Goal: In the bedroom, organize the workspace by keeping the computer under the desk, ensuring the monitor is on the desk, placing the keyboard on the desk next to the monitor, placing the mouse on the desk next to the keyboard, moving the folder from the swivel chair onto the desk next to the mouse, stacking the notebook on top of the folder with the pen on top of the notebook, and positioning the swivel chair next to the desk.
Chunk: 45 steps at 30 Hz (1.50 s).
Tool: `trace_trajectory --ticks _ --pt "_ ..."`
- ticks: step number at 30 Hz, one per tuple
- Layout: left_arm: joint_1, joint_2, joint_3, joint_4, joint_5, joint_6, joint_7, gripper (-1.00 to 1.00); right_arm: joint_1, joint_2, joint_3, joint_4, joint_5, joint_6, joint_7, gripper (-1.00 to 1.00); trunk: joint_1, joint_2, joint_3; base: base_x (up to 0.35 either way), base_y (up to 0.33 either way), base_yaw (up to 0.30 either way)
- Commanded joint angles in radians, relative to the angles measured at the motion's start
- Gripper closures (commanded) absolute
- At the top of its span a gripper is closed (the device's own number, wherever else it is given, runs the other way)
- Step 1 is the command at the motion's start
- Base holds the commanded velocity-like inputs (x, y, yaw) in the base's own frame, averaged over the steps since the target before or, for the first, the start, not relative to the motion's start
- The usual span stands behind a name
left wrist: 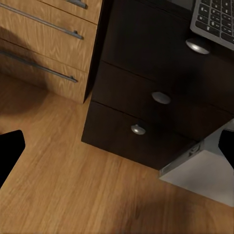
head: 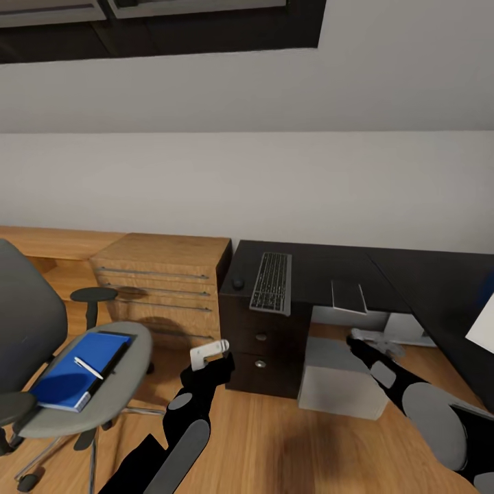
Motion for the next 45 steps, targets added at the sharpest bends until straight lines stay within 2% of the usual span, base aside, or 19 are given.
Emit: trace_trajectory --ticks 1,2,3,4,8,10,13,16,19,22,25,26,29,34,45 --pt "-0.001 0.000 -0.001 -0.001 0.004 0.004 0.007 -1.00 -0.001 -0.006 -0.001 0.004 -0.026 0.008 0.031 -1.00 0.004 -0.008 -0.004 0.000 0.000 0.000" --pt "-0.001 0.000 -0.001 -0.001 0.004 0.004 0.007 -1.00 0.000 -0.015 -0.001 0.007 -0.061 0.036 0.085 -1.00 0.008 -0.015 -0.007 0.000 0.000 0.000" --pt "-0.001 0.000 -0.001 -0.001 0.004 0.004 0.007 -1.00 0.000 -0.027 -0.001 0.012 -0.113 0.085 0.170 -1.00 0.012 -0.022 -0.010 0.000 0.000 0.000" --pt "-0.001 0.000 -0.001 -0.001 0.004 0.004 0.007 -1.00 0.000 -0.033 -0.001 0.015 -0.143 0.123 0.222 -1.00 0.015 -0.029 -0.014 0.000 0.000 0.000" --pt "-0.001 0.000 0.000 -0.001 0.004 0.004 0.007 -1.00 0.000 -0.040 0.000 0.013 -0.187 0.218 0.324 -1.00 0.023 -0.043 -0.020 0.000 0.000 0.000" --pt "-0.001 0.000 0.000 -0.001 0.004 0.004 0.007 -1.00 0.000 -0.040 0.000 0.010 -0.197 0.247 0.373 -1.00 0.023 -0.043 -0.020 0.000 0.000 0.000" --pt "-0.001 0.000 0.000 -0.001 0.004 0.004 0.008 -1.00 0.001 -0.039 -0.001 0.008 -0.201 0.256 0.405 -1.00 0.027 -0.050 -0.023 0.000 0.000 0.000" --pt "-0.001 -0.001 -0.001 -0.001 0.004 0.004 0.008 -1.00 0.001 -0.038 -0.002 0.008 -0.203 0.240 0.421 -1.00 0.038 -0.071 -0.032 0.000 0.000 0.000" --pt "-0.001 -0.001 -0.003 -0.001 0.004 0.004 0.008 -1.00 0.001 -0.038 -0.006 0.009 -0.216 0.194 0.429 -1.00 0.050 -0.092 -0.042 0.000 0.000 0.000" --pt "-0.001 -0.001 -0.006 -0.001 0.004 0.004 0.008 -1.00 0.001 -0.038 -0.020 0.010 -0.253 0.164 0.432 -1.00 0.061 -0.113 -0.051 0.000 0.000 0.000" --pt "-0.001 -0.001 -0.007 -0.001 0.004 0.004 0.009 -1.00 0.001 -0.039 -0.051 0.013 -0.325 0.149 0.434 -1.00 0.073 -0.134 -0.061 0.000 0.000 0.000" --pt "-0.001 -0.001 -0.008 -0.001 0.004 0.004 0.009 -1.00 0.001 -0.040 -0.070 0.016 -0.383 0.143 0.433 -1.00 0.077 -0.141 -0.064 0.000 0.000 0.000" --pt "-0.001 -0.001 -0.009 -0.001 0.004 0.004 0.008 -1.00 0.001 -0.043 -0.088 0.019 -0.466 0.139 0.433 -1.00 0.088 -0.162 -0.073 0.000 0.000 0.000" --pt "-0.001 -0.002 -0.009 -0.001 0.004 0.004 0.008 -1.00 0.001 -0.051 -0.102 0.022 -0.564 0.136 0.431 -1.00 0.107 -0.197 -0.089 0.000 0.000 0.000" --pt "-0.001 -0.003 -0.010 0.000 0.005 0.004 0.008 -1.00 0.001 -0.075 -0.109 0.035 -0.606 0.136 0.371 -1.00 0.150 -0.274 -0.123 0.000 0.000 0.000"
